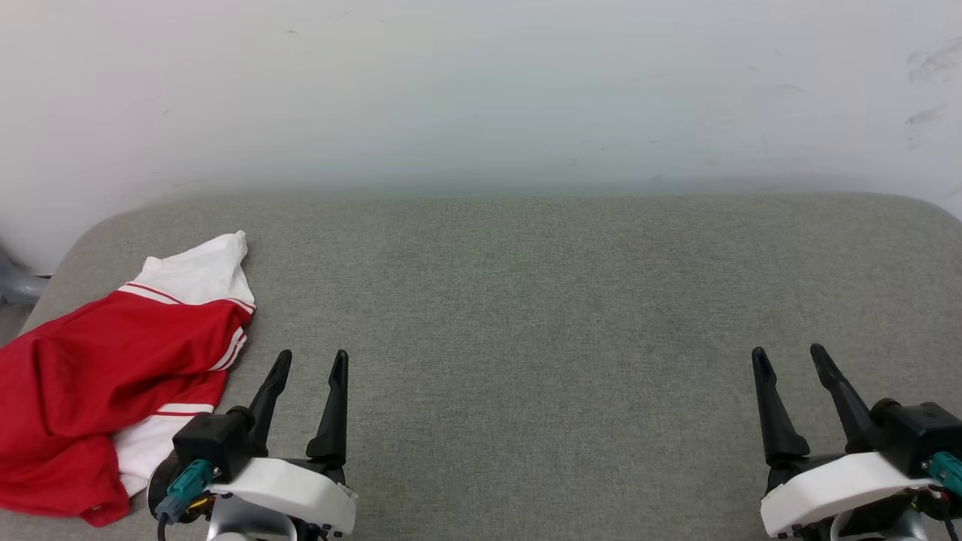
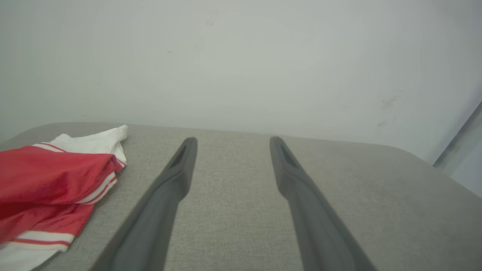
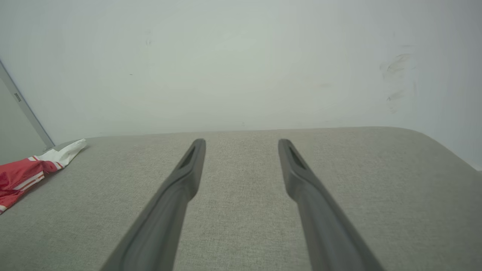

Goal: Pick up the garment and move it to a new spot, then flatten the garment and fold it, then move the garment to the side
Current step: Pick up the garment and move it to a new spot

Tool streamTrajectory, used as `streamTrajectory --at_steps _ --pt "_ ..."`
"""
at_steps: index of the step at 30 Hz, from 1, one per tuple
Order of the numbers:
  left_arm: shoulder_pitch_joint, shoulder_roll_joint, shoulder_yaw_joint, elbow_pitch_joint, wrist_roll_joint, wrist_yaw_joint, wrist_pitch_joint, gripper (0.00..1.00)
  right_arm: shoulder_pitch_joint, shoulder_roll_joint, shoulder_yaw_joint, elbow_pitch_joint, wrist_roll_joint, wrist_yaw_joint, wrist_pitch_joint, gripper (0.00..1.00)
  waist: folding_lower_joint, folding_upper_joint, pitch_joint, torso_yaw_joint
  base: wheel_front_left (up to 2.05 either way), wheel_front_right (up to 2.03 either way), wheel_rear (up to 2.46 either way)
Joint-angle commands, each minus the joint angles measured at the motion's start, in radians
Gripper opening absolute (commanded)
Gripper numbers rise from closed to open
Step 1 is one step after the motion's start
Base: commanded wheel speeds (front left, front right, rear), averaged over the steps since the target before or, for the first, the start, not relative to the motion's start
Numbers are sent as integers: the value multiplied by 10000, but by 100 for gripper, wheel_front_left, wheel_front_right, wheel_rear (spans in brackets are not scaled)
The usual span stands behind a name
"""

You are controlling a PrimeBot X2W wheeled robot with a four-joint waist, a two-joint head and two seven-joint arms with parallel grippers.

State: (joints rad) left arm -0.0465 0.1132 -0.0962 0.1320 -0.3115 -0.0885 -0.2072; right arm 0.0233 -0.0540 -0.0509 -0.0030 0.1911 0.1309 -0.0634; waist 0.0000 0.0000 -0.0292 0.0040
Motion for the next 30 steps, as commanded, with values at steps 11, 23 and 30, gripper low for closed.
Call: streamTrajectory --at_steps 11,23,30 --pt "-231 -43 192 546 740 1 -293 100 81 47 18 -243 -949 -3 -300 100 0 0 21 279 0 0 0" --pt "-459 21 412 1043 1189 60 -490 100 193 50 455 -480 -1586 -3 -483 100 0 0 63 1566 0 0 0" --pt "-481 112 586 1007 1393 87 -606 100 154 49 758 -508 -1803 -5 -626 100 0 0 98 2834 0 0 0"
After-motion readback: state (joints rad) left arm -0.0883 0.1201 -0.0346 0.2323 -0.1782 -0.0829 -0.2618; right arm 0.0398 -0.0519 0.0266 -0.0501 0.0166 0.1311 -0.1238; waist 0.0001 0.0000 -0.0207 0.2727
